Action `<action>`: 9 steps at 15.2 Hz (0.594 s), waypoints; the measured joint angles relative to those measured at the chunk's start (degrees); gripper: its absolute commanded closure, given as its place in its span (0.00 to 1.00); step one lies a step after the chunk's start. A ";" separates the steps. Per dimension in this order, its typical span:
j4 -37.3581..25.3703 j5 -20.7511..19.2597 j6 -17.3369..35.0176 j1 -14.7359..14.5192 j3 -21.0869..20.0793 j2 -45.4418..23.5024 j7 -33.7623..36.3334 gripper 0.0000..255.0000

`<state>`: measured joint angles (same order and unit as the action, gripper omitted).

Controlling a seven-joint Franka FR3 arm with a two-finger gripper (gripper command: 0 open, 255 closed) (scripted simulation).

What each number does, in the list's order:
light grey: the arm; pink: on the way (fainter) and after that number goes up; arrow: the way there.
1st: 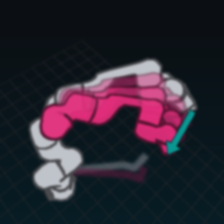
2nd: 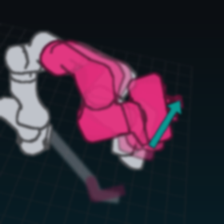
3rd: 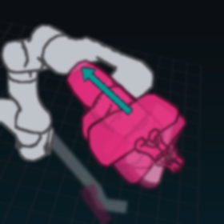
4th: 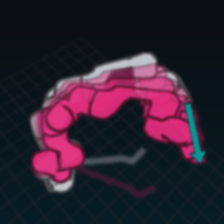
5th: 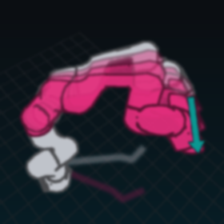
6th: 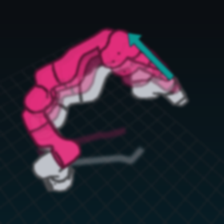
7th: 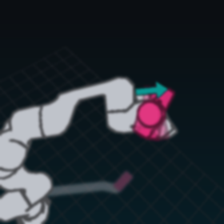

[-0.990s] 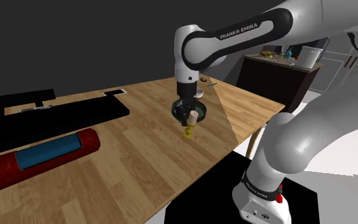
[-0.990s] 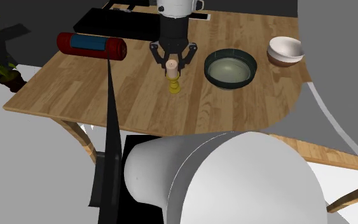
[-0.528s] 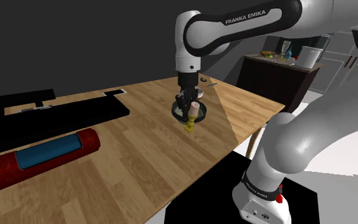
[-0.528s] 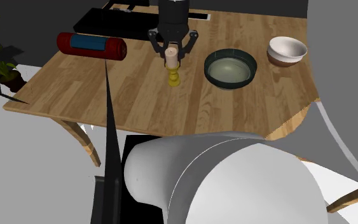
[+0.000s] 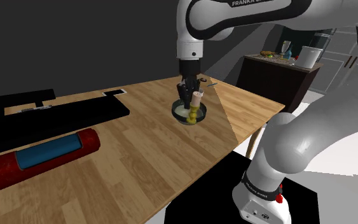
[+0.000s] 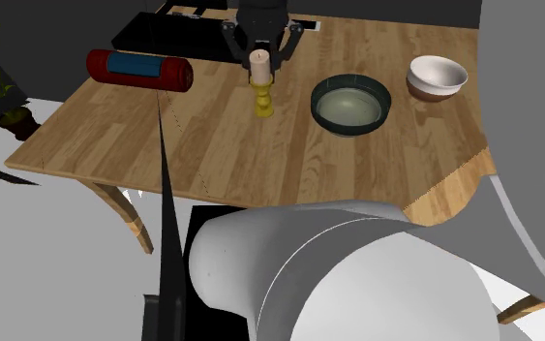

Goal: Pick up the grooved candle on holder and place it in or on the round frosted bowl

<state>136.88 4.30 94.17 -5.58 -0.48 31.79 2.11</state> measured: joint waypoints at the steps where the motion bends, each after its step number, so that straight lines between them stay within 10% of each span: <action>1: -0.77 -0.27 -0.13 0.20 0.34 -0.66 -0.42 1.00; 9: -9.59 -4.89 -0.52 4.04 7.41 -9.49 -9.69 1.00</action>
<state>127.29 -0.59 93.65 -1.54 6.93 22.30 -7.58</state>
